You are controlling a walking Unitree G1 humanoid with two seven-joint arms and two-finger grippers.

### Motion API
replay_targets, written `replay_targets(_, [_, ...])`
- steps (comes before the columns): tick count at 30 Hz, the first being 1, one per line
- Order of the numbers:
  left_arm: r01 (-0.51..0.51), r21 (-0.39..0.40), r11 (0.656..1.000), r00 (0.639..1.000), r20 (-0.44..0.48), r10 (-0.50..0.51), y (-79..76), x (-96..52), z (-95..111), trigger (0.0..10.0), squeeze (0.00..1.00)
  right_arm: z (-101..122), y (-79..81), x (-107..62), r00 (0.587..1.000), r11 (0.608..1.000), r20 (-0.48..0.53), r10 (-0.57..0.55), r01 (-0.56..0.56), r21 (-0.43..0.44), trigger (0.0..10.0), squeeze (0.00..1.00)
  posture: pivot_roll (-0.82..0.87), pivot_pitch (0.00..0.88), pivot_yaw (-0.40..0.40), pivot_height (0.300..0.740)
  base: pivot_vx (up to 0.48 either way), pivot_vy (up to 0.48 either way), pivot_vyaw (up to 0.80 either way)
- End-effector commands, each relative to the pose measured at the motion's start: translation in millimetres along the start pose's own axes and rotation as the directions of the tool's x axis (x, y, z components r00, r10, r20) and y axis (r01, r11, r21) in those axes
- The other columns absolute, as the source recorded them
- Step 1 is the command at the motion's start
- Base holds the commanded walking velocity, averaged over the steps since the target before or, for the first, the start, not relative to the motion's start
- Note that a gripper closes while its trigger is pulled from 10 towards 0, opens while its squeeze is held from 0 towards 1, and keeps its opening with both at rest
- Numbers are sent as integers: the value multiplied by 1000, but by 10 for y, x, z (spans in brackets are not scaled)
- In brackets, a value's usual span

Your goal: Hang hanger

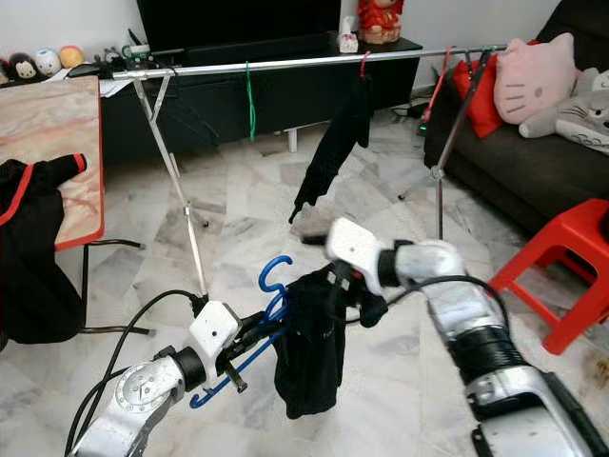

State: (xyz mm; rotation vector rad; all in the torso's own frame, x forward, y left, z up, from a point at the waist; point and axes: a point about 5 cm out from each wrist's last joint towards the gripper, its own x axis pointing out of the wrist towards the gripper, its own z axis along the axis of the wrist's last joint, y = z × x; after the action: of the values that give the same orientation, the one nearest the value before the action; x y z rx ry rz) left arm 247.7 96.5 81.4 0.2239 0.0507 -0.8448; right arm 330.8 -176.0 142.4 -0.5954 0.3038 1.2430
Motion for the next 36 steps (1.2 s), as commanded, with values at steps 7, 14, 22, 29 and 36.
replay_targets(7, [108,9,994,992,64,-108,-79,2,127,10000,0,-150,-11,-196,987,991,-86,135,-134,6,10000,0,-65,0,-28,732,0,0,0])
replay_targets(14, [152,2,988,986,63,-152,-123,-15,139,10000,0,-3,-159,-188,996,996,-5,85,-85,-13,10000,0,-57,0,-29,732,0,0,0])
replay_targets(22, [181,-10,983,982,64,-180,-160,-24,165,10000,0,-40,-151,-189,992,992,5,123,-123,15,10000,0,-53,0,-32,732,0,0,0])
replay_targets(29, [193,5,981,980,50,-193,-132,-41,163,10000,0,-182,-2,-111,973,970,-7,230,-229,80,10000,0,-50,0,-35,732,0,0,0])
replay_targets(36, [211,24,977,976,57,-212,-135,-31,203,10000,0,-201,8,-89,968,964,-13,251,-249,95,10000,0,-49,0,-36,732,0,0,0])
